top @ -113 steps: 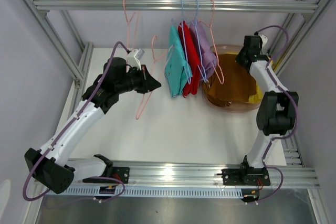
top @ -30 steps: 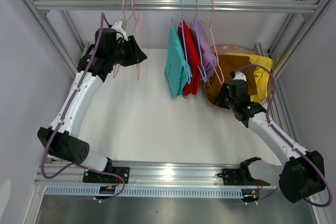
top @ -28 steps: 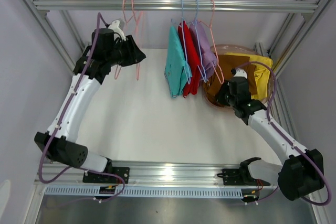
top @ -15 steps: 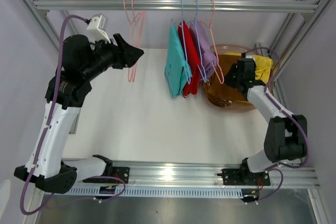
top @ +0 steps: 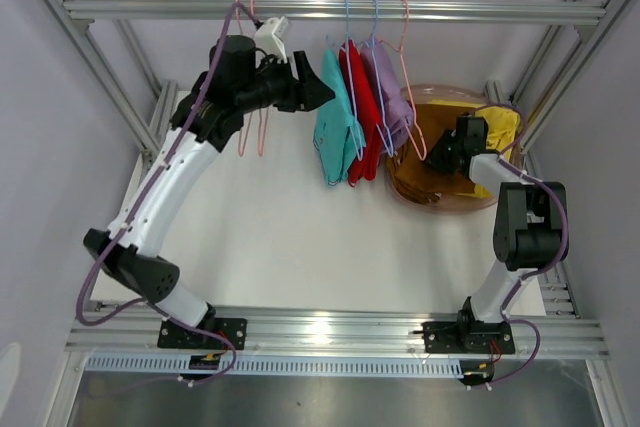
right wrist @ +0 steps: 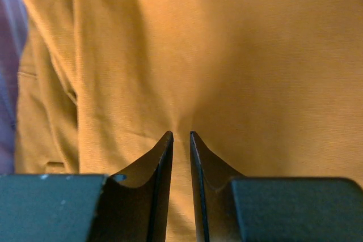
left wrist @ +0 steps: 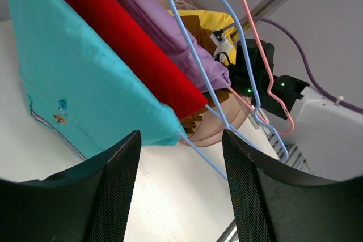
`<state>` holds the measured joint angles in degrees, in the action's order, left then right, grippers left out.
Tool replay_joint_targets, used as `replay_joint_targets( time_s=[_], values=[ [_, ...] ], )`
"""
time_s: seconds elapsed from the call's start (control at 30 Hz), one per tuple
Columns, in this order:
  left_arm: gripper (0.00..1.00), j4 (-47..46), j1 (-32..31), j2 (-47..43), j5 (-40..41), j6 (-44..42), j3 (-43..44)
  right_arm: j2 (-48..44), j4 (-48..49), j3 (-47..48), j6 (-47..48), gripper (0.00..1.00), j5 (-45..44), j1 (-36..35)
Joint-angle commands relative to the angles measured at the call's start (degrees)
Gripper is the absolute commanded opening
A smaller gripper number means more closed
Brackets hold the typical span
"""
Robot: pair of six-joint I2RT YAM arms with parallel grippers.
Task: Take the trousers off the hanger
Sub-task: Pick up the hanger from the clothesline.
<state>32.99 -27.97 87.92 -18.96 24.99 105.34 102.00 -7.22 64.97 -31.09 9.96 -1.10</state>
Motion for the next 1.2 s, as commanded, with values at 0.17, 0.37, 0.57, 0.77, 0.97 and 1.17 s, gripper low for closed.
replay_joint_targets(
  time_s=[0.17, 0.37, 0.57, 0.77, 0.97, 1.17],
  values=[
    [0.66, -7.8, -1.5, 7.8, -5.9, 2.8, 7.0, -3.6, 2.0, 1.7, 0.2, 0.23, 3.8, 0.5],
    [0.70, -8.0, -2.9, 14.3, -7.1, 2.9, 11.6, -5.0, 3.0, 1.1, -0.1, 0.23, 7.8, 0.6],
    [0.72, -9.9, -3.6, 19.5, -8.1, 4.0, 15.6, -6.2, 2.7, 0.9, 0.2, 0.22, 9.1, 0.5],
    [0.59, -9.3, -4.1, 21.9, -7.6, 3.9, 18.9, -7.2, 2.4, 0.2, 0.6, 0.22, 8.9, 2.2],
    [0.26, -15.3, -4.1, 21.2, -11.7, 6.0, 16.2, -7.3, 2.0, -0.1, 0.6, 0.22, 9.5, 2.4],
    [0.01, -19.5, -4.1, 17.8, -11.5, 6.4, 11.6, -8.0, 3.1, 0.0, 0.4, 0.22, 8.8, 3.0]
  ],
)
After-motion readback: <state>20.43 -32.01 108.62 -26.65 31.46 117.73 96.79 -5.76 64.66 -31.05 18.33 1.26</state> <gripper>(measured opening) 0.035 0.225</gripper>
